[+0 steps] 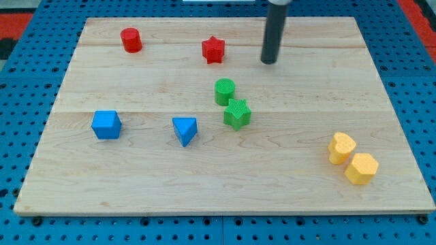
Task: Place red circle vertically above the blue cube
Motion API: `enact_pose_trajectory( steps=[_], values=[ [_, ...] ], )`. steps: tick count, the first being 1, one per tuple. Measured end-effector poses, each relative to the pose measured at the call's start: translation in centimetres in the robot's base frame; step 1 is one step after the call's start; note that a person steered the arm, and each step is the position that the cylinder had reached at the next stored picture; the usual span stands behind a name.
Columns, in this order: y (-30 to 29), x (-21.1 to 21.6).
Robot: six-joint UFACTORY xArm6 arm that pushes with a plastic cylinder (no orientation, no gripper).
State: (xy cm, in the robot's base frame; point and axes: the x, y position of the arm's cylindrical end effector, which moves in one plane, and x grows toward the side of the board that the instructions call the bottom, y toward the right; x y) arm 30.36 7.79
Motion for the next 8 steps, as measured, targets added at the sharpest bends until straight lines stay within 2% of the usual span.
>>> enact_pose_trajectory(
  steps=[1, 2, 4, 5, 7, 8],
  values=[
    [-4.0, -1.3],
    [-4.5, -2.5],
    [-11.9, -5.7],
    [-12.4, -6.2],
    [-19.0, -6.4],
    [-23.4, -8.3]
  ],
)
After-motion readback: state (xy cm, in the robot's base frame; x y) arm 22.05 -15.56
